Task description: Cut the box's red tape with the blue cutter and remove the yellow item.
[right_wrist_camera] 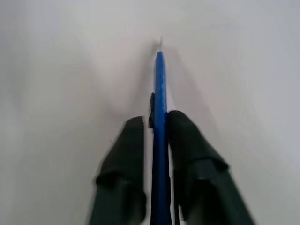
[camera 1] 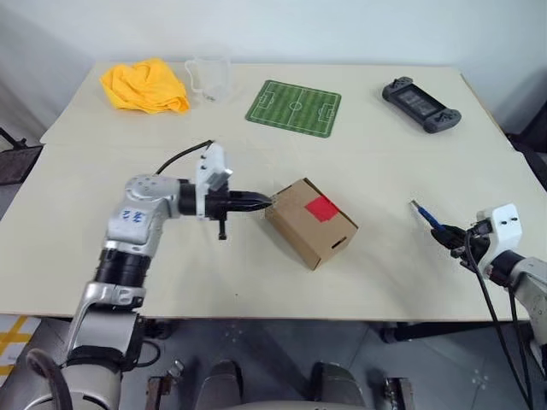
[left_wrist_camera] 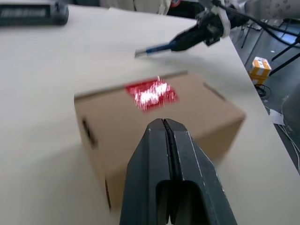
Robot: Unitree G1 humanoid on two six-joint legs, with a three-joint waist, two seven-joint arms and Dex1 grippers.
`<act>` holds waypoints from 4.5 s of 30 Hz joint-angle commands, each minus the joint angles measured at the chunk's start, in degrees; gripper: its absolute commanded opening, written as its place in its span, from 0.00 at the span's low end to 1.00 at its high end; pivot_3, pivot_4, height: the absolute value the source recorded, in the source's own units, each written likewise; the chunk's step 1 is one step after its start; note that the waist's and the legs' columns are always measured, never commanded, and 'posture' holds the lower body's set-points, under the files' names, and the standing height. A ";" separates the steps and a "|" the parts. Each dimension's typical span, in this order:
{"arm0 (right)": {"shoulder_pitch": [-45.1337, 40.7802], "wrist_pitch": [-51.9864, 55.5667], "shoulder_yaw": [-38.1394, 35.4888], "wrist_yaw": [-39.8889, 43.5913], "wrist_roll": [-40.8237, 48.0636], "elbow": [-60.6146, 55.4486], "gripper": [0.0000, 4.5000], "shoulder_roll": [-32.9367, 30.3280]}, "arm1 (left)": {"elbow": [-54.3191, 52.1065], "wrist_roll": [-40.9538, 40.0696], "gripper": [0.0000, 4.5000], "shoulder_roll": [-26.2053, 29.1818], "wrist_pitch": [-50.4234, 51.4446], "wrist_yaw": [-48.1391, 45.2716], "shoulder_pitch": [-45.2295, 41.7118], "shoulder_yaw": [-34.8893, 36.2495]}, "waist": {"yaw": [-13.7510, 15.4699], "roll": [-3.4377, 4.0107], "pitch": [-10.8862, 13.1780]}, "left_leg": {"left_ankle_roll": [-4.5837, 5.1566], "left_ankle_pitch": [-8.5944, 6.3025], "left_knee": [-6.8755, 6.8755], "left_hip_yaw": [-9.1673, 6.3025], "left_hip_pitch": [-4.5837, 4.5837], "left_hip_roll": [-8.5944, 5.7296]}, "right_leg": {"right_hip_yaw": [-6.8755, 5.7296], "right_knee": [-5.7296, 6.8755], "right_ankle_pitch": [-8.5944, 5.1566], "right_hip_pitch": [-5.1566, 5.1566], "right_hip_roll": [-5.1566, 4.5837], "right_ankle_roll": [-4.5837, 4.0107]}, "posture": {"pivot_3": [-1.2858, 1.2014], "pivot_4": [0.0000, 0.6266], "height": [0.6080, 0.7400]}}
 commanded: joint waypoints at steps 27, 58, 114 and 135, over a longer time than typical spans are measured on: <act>-5.94 -5.88 16.20 11.58 -6.99 -17.13 0.00 11.28 | -8.97 1.63 0.00 -7.68 10.10 18.82 9.54 -5.72 | 0.93 0.02 0.00 | -0.01 0.01 0.08 0.00 0.09 0.00 | 0.09 0.07 0.01 0.05 0.01 0.00 | 0.52 0.24 1.00; 1.66 28.02 7.32 5.25 10.76 -47.14 0.00 4.01 | -11.74 -4.74 0.00 8.83 10.21 2.00 12.14 -0.50 | 1.11 0.01 0.00 | -0.02 0.01 0.09 0.00 0.07 0.01 | 0.11 0.08 0.01 0.03 0.01 -0.01 | 0.52 0.24 1.00; -40.64 71.40 17.87 -32.63 19.59 -17.47 0.99 14.92 | 1.92 5.90 0.00 -7.76 -3.58 5.98 -1.50 -10.40 | -0.46 0.02 -0.01 | -0.02 0.01 0.01 0.01 0.01 0.00 | 0.12 0.13 0.04 -0.08 0.02 -0.01 | 0.52 0.24 1.00; -37.47 62.99 18.27 -20.73 8.47 -17.22 0.99 7.14 | 1.50 6.01 0.00 -6.87 -2.63 5.50 -1.28 -10.29 | -0.45 0.02 -0.01 | -0.02 0.01 0.01 0.01 0.01 0.00 | 0.11 0.11 0.04 -0.07 0.01 0.00 | 0.52 0.24 1.00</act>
